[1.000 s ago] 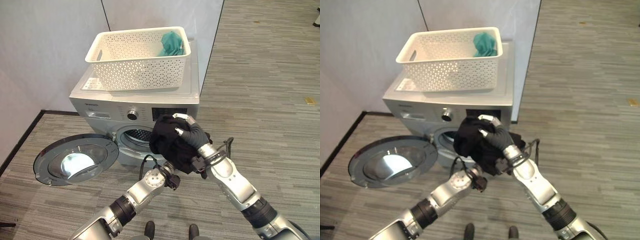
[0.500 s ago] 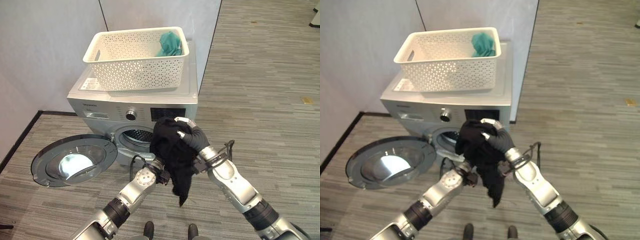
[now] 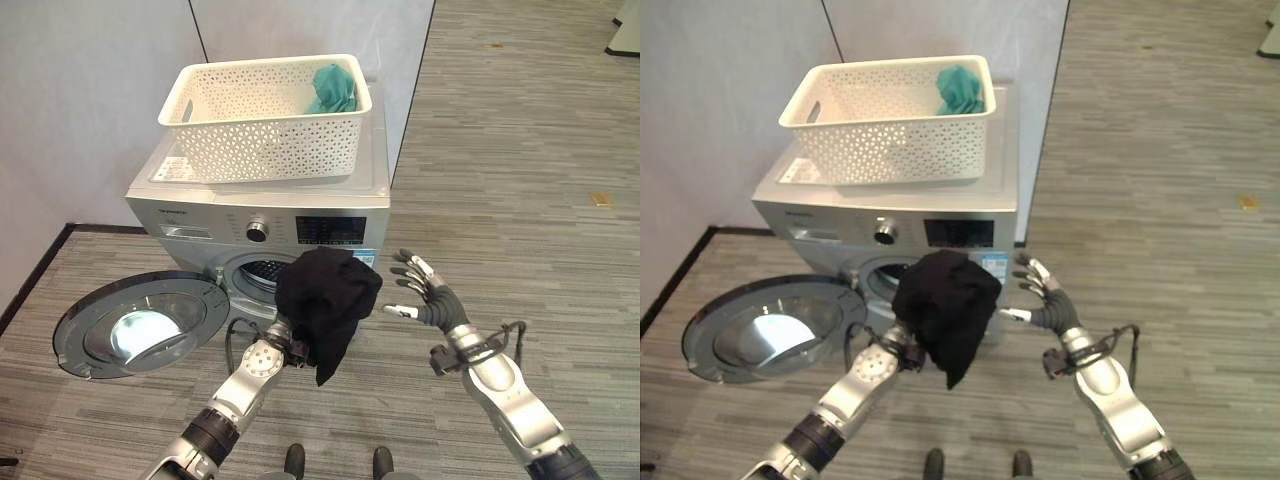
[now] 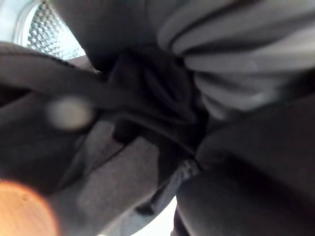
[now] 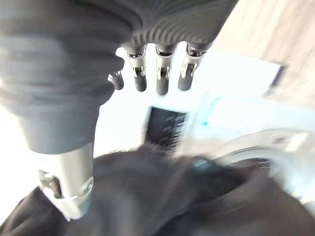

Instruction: Grab the laundry basket,head to the washer,open it,put in the laundry and shut it.

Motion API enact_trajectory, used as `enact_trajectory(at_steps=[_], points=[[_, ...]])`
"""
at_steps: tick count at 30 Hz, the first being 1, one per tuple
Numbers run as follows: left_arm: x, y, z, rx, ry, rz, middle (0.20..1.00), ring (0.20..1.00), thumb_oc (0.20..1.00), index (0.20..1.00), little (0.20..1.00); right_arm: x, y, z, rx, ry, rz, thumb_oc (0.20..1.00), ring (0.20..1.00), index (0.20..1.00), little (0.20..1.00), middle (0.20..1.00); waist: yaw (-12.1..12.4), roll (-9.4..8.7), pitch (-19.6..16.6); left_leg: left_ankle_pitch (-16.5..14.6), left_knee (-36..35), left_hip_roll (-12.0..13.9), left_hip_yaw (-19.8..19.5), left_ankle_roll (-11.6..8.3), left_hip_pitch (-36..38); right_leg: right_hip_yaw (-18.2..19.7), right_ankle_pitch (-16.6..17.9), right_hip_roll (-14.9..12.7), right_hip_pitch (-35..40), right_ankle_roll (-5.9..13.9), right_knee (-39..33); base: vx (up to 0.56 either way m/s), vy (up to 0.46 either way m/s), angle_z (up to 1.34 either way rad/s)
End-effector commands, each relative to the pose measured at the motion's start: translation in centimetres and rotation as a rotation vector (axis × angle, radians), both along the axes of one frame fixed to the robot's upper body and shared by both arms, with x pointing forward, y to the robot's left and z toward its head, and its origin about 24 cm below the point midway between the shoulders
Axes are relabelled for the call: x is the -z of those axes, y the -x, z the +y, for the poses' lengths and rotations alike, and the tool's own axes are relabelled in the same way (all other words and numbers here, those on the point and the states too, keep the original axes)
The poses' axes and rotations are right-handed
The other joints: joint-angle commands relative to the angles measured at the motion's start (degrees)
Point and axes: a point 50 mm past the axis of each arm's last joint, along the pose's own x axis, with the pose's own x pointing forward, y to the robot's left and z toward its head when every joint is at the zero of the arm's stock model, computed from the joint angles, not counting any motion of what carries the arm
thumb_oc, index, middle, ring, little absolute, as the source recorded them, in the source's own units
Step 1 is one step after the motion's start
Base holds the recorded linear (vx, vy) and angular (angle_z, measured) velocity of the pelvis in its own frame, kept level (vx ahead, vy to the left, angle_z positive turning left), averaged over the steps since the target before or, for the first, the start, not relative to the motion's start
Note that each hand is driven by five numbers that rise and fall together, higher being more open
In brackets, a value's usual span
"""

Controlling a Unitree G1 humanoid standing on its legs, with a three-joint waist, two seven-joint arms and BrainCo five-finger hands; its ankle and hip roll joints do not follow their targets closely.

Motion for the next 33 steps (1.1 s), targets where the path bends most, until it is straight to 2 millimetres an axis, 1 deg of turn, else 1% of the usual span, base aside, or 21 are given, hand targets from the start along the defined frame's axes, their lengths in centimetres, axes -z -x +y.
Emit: enact_trajectory(at_steps=[1, 3, 5, 6, 8, 9, 10, 13, 16, 17, 18, 20, 21, 23, 24, 25, 27, 28, 30, 31, 33], points=[[-3.0, -1.8, 0.2, -0.018, 0.028, -0.17, 0.2, 0.2, 0.2, 0.2, 0.2, -0.6, 0.2, -1.7, 0.031, 0.02, -0.029, 1.0, 1.0, 1.0, 1.0, 1.0, -0.22, -2.4, -2.7, -6.55, 0.22, -1.34, 3.04, 1.0, 1.17, 0.38, -4.44, -0.14, 1.34, -0.78, 0.66, 0.0, 0.0, 0.0], [-2.8, -1.7, 0.8, -0.041, 0.031, -0.168, 0.2, 0.2, 0.2, 0.2, 0.2, 1.0, 1.0, -3.1, 0.086, 0.042, 0.042, 1.0, 1.0, 1.0, 1.0, 1.0, -0.51, -2.58, -2.78, -6.72, 0.22, -1.35, 3.24, 1.02, 1.27, 0.37, -4.45, -0.2, 1.34, -0.69, 0.67, 0.0, 0.015, -0.02], [-2.5, -1.4, 1.6, -0.079, 0.06, -0.16, 0.2, 0.2, 0.2, 0.2, 0.2, 4.3, 2.6, -5.1, 0.157, 0.104, 0.191, 1.0, 1.0, 1.0, 1.0, 1.0, -0.74, -2.88, -2.88, -6.94, 0.22, -1.37, 3.56, 1.12, 1.37, 0.41, -4.36, -0.33, 1.2, -0.42, 0.77, 0.0, 0.037, -0.05], [-2.5, -1.4, 1.6, -0.079, 0.06, -0.16, 0.2, 0.2, 0.2, 0.2, 0.2, 4.3, 2.6, -5.1, 0.157, 0.104, 0.19, 1.0, 1.0, 1.0, 1.0, 1.0, -0.72, -2.89, -2.89, -6.95, 0.22, -1.38, 3.59, 1.12, 1.37, 0.43, -4.36, -0.33, 1.19, -0.42, 0.77, -0.01, 0.037, -0.05], [-1.9, -1.1, 1.9, -0.092, 0.087, -0.137, 0.2, 0.2, 0.2, 0.2, 0.2, 7.0, 3.7, -6.0, 0.193, 0.16, 0.315, 1.0, 1.0, 1.0, 1.0, 1.0, -0.64, -3.03, -2.82, -7.08, 0.22, -1.42, 3.91, 1.33, 1.43, 0.53, -4.27, -0.5, 1.09, -0.09, 0.88, -0.01, 0.061, -0.1], [-0.9, -0.5, 2.2, -0.105, 0.139, -0.088, 0.2, 0.2, 0.2, 0.2, 0.2, 9.5, 4.9, -6.6, 0.231, 0.181, 0.438, 1.0, 1.0, 1.0, 1.0, 1.0, -0.43, -3.1, -2.82, -7.34, 0.22, -1.57, 4.43, 1.66, 1.61, 0.73, -4.15, -0.78, 0.9, 0.31, 1.11, 0.0, 0.071, -0.17], [-0.9, -0.5, 2.2, -0.105, 0.139, -0.088, 0.2, 0.2, 0.2, 0.2, 0.2, 9.6, 4.9, -6.6, 0.23, 0.181, 0.437, 1.0, 1.0, 1.0, 1.0, 1.0, -0.41, -3.13, -2.81, -7.36, 0.22, -1.57, 4.48, 1.67, 1.63, 0.78, -4.16, -0.78, 0.9, 0.32, 1.11, 0.0, 0.082, -0.19], [1.4, 1.3, 2.3, -0.086, 0.141, 0.011, 0.2, 0.2, 0.2, 0.2, 0.2, 13.4, 6.9, -6.8, 0.29, 0.178, 0.622, 1.0, 1.0, 1.0, 1.0, 1.0, 0.44, -3.25, -2.76, -7.94, 0.22, -2.31, 4.84, 2.73, 1.95, 1.71, -4.28, -1.63, 0.2, 0.86, 2.36, 0.01, 0.11, -0.14], [2.6, 2.4, 2.1, -0.052, 0.13, 0.059, 0.2, 0.2, 0.2, 0.2, 0.2, 14.9, 7.9, -6.8, 0.321, 0.173, 0.702, 1.0, 1.0, 1.0, 1.0, 1.0, 1.04, -3.29, -2.45, -8.51, 0.75, -2.98, 4.76, 3.58, 1.96, 2.66, -4.51, -2.29, -0.46, 1.15, 3.7, 0.0, 0.111, -0.15], [3.7, 3.5, 1.8, -0.025, 0.136, 0.115, 0.2, 0.2, 0.2, 0.2, 0.2, 16.2, 8.7, -6.3, 0.326, 0.178, 0.77, 1.0, 1.0, 1.0, 1.0, 1.0, 1.75, -3.21, -2.16, -9.28, 1.62, -3.72, 4.44, 4.58, 1.75, 3.68, -4.98, -2.84, -2.06, 1.49, 6.44, -0.01, 0.131, -0.12], [3.7, 3.5, 1.8, -0.025, 0.136, 0.115, 0.2, 0.2, 0.2, 0.2, 0.2, 16.2, 8.7, -6.3, 0.325, 0.178, 0.77, 1.0, 1.0, 1.0, 1.0, 1.0, 1.81, -3.24, -2.2, -9.33, 1.69, -3.73, 4.51, 4.59, 1.67, 3.77, -5.07, -2.85, -2.21, 1.5, 6.61, 0.0, 0.163, -0.09], [4.9, 4.8, 1.6, -0.006, 0.169, 0.19, 0.2, 0.2, 0.2, 0.2, 0.2, 17.4, 9.6, -5.6, 0.349, 0.131, 0.833, 1.0, 1.0, 1.0, 1.0, 1.0, 2.22, -2.87, -1.24, -9.95, 3.18, -4.36, 3.33, 5.65, 1.65, 4.48, -5.22, -2.79, -5.64, 1.98, 14.6, -0.02, 0.113, -0.16], [4.9, 4.8, 1.6, -0.006, 0.169, 0.19, 0.2, 0.2, 0.2, 0.2, 0.2, 17.4, 9.6, -5.6, 0.349, 0.13, 0.832, 1.0, 1.0, 1.0, 1.0, 1.0, 2.24, -2.92, -1.27, -10.0, 3.28, -4.41, 3.35, 5.66, 1.53, 4.54, -5.4, -2.84, -5.89, 2.0, 14.95, -0.04, 0.061, -0.08], [5.8, 5.3, 1.5, -0.013, 0.193, 0.25, 0.2, 0.2, 0.2, 0.2, 0.2, 17.8, 9.7, -4.4, 0.334, 0.095, 0.851, 1.0, 1.0, 1.0, 1.0, 1.0, 1.59, -2.62, 0.8, -10.82, 6.31, -4.83, 1.71, 6.43, 0.63, 7.87, -4.74, -1.45, -10.44, 2.29, 23.29, -0.03, 0.055, 0.13], [5.8, 5.3, 1.5, -0.014, 0.194, 0.249, 0.2, 0.2, 0.2, 0.2, 0.2, 17.8, 9.6, -4.4, 0.334, 0.095, 0.85, 1.0, 1.0, 1.0, 1.0, 1.0, 1.61, -2.65, 0.78, -10.91, 6.45, -4.86, 1.75, 6.44, 0.51, 7.92, -4.83, -1.47, -10.61, 2.3, 23.49, 0.01, 0.043, 0.27], [6.3, 5.3, 1.2, -0.037, 0.224, 0.28, 0.2, 0.2, 0.2, 0.2, 0.2, 17.9, 9.5, -4.0, 0.33, 0.074, 0.856, 1.0, 1.0, 1.0, 1.0, 1.0, 1.06, -2.43, 1.38, -11.7, 7.27, -5.24, 0.96, 6.58, 0.62, 10.15, -5.11, -0.78, -12.06, 1.94, 21.74, 0.05, -0.007, 0.16], [6.5, 5.2, 1.1, -0.057, 0.247, 0.295, 0.2, 0.2, 0.2, 0.2, 0.2, 17.9, 9.3, -3.9, 0.334, 0.066, 0.855, 1.0, 1.0, 1.0, 1.0, 1.0, 0.75, -2.36, 1.77, -12.11, 7.45, -5.28, 0.52, 6.47, 0.74, 10.63, -4.35, -0.96, -12.65, 2.0, 19.05, 0.05, -0.044, 0.14], [6.6, 4.7, 0.9, -0.071, 0.256, 0.303, 0.2, 0.2, 0.2, 0.2, 0.2, 17.9, 8.7, -3.6, 0.337, 0.054, 0.854, 1.0, 1.0, 1.0, 1.0, 1.0, 0.3, -2.9, 2.79, -13.07, 8.24, -5.41, -0.13, 6.18, 0.73, 11.62, -1.08, -2.58, -15.42, 2.66, 14.0, 0.04, -0.063, 0.28], [6.2, 3.9, 0.6, -0.082, 0.26, 0.288, 0.2, 0.2, 0.2, 0.2, 0.2, 17.9, 8.1, -3.4, 0.353, 0.033, 0.847, 1.0, 1.0, 1.0, 1.0, 1.0, -0.26, -3.69, 4.12, -14.51, 9.85, -6.12, -1.02, 5.98, 0.89, 12.78, 1.43, -3.64, -17.3, 3.35, 9.58, 0.08, -0.077, 0.35], [6.2, 3.9, 0.6, -0.082, 0.26, 0.287, 0.2, 0.2, 0.2, 0.2, 0.2, 17.9, 8.0, -3.4, 0.353, 0.033, 0.846, 1.0, 1.0, 1.0, 1.0, 1.0, -0.28, -3.61, 4.24, -14.63, 9.96, -6.06, -1.05, 5.99, 0.95, 12.71, 1.45, -3.6, -17.13, 3.35, 9.5, 0.08, -0.067, 0.27], [5.1, 2.3, -0.1, -0.085, 0.266, 0.244, 0.2, 0.2, 0.2, 0.2, 0.2, 17.7, 7.1, -3.2, 0.372, 0.018, 0.833, 1.0, 1.0, 1.0, 1.0, 1.0, -0.72, -5.02, 6.51, -16.5, 12.55, -7.39, -1.92, 5.86, 0.87, 13.65, 4.3, -4.41, -20.01, 4.37, 7.13, 0.09, -0.077, 0.4]])
